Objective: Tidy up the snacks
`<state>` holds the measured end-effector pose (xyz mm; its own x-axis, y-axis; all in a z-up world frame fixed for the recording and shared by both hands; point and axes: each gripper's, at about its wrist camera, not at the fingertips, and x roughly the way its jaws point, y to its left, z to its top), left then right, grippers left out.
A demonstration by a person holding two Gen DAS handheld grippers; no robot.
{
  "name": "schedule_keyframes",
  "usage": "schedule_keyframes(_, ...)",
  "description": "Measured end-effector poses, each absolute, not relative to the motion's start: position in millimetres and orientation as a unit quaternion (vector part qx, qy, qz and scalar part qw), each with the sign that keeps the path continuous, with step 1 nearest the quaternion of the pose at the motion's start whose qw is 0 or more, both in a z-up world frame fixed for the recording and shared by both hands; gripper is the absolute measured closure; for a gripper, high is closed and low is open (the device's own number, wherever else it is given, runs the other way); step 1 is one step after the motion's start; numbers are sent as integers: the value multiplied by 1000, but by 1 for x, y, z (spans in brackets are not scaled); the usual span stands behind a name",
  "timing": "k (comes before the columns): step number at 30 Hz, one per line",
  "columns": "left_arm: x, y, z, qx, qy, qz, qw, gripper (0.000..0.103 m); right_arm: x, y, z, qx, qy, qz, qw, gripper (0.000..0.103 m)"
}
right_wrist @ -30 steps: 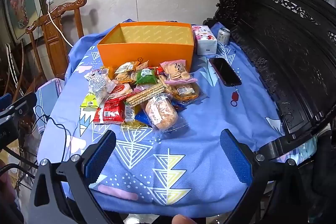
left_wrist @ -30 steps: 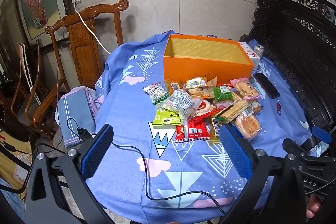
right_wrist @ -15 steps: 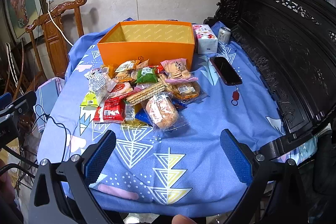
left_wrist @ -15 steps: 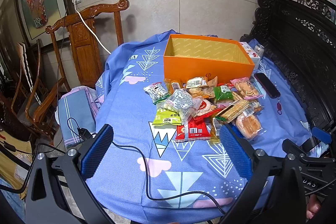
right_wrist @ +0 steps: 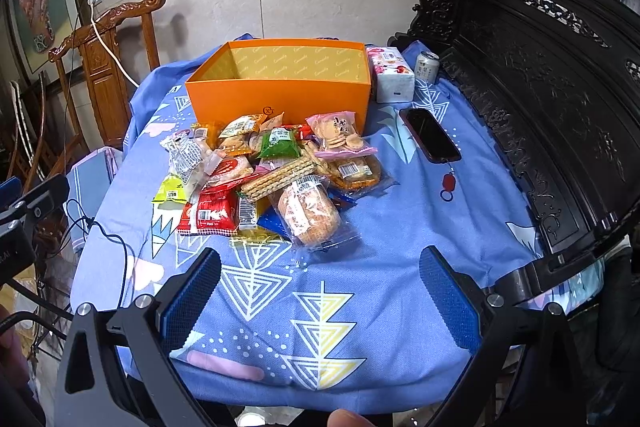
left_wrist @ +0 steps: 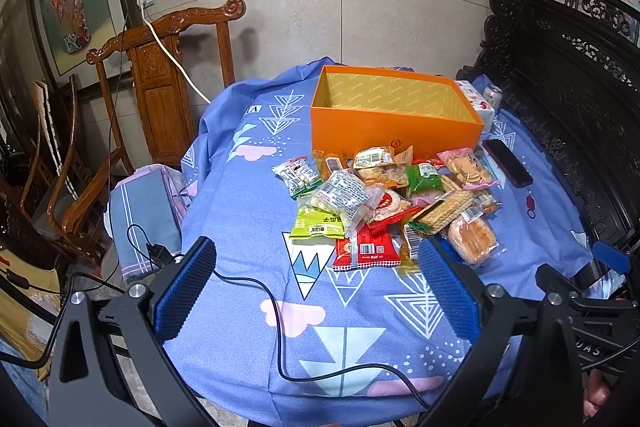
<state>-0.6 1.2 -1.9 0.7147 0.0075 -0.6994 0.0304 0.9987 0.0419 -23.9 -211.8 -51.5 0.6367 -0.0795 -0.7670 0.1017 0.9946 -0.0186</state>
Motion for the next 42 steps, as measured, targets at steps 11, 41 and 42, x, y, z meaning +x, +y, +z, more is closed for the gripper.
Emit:
schedule_keyframes(11, -1, 1, -2, 25, 377, -6, 926, 4, -22, -212, -50, 11, 426, -49, 904, 3)
schedule_keyframes(41, -3, 5, -6, 26, 380, -5, 925, 4, -21, -210, -53, 9, 431, -49, 901, 3)
schedule_keyframes(42, -3, 5, -6, 26, 380, -5, 925, 4, -21, -210, -53, 10, 431, -48, 901, 3)
